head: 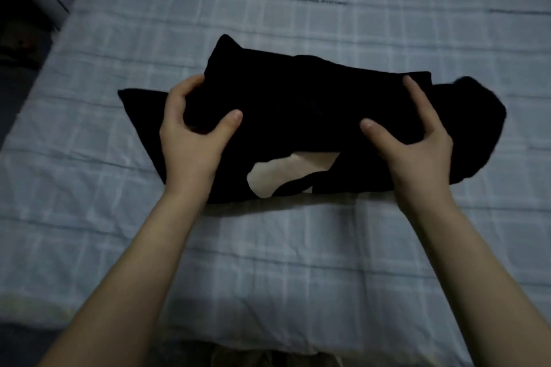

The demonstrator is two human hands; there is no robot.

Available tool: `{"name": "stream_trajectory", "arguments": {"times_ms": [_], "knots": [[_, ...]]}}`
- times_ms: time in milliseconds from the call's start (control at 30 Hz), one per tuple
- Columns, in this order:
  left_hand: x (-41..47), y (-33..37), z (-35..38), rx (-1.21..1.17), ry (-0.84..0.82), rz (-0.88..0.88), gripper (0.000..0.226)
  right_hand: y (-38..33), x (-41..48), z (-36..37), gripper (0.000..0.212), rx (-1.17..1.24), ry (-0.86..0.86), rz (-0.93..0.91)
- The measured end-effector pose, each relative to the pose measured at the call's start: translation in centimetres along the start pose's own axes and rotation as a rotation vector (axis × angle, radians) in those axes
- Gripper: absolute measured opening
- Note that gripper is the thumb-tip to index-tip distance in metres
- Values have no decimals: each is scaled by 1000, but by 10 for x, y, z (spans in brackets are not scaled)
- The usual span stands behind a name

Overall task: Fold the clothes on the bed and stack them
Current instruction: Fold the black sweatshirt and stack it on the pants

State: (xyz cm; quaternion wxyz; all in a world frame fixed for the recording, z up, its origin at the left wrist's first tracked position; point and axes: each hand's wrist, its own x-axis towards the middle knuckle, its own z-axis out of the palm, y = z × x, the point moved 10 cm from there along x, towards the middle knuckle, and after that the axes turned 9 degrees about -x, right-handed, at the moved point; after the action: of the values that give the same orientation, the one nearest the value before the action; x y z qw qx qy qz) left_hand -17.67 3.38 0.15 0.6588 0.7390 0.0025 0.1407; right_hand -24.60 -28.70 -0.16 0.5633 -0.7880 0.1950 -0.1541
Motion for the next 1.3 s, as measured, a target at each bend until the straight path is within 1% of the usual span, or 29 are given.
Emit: {"name": "stream_trajectory", "arguments": {"times_ms": [167,300,367,500,567,633,700,767,800,833,867,900,933,967,1000,1033,1100,1167,1233,1300], "knots": [[51,-33,32,-62,14,-30,54,12,61,26,74,-29,7,-2],[83,-65,60,-83,10,-54,55,34,99,27,74,-67,42,11],[96,-86,81,-78,-26,-110,58,55,117,28,74,-100,80,58],[113,-137,125,-72,-99,-235,59,119,135,40,72,-75,131,259],[117,-157,137,-55,-113,-264,59,141,138,46,65,-97,150,273],[120,-164,141,-19,-113,-270,62,148,142,48,63,-116,171,262],[118,-163,139,-39,-128,-309,68,145,144,51,64,-46,155,255],[113,-150,141,-85,-187,-352,67,136,140,57,66,189,102,250],[110,-140,145,-37,-243,-326,63,127,136,60,69,249,69,209],[104,-128,151,100,-313,-249,57,115,132,62,72,237,32,140],[97,-116,159,297,-384,-121,54,101,129,65,73,107,-5,30],[87,-105,168,526,-443,27,53,86,126,70,71,-117,-41,-118],[75,-100,177,732,-503,165,56,78,124,78,65,-415,-78,-272],[65,-107,182,889,-572,245,58,79,124,87,59,-709,-106,-356],[62,-121,183,996,-638,261,59,90,127,92,57,-944,-140,-361],[64,-138,180,1048,-686,228,59,106,133,95,58,-1081,-194,-290],[74,-167,175,1039,-728,160,60,139,142,99,60,-1145,-303,-120],[79,-176,177,1006,-729,153,63,153,144,105,58,-1152,-324,-88],[79,-170,181,987,-738,155,63,150,145,106,55,-1145,-321,-81],[78,-166,180,987,-781,110,61,143,144,105,55,-1157,-341,-43]]}}
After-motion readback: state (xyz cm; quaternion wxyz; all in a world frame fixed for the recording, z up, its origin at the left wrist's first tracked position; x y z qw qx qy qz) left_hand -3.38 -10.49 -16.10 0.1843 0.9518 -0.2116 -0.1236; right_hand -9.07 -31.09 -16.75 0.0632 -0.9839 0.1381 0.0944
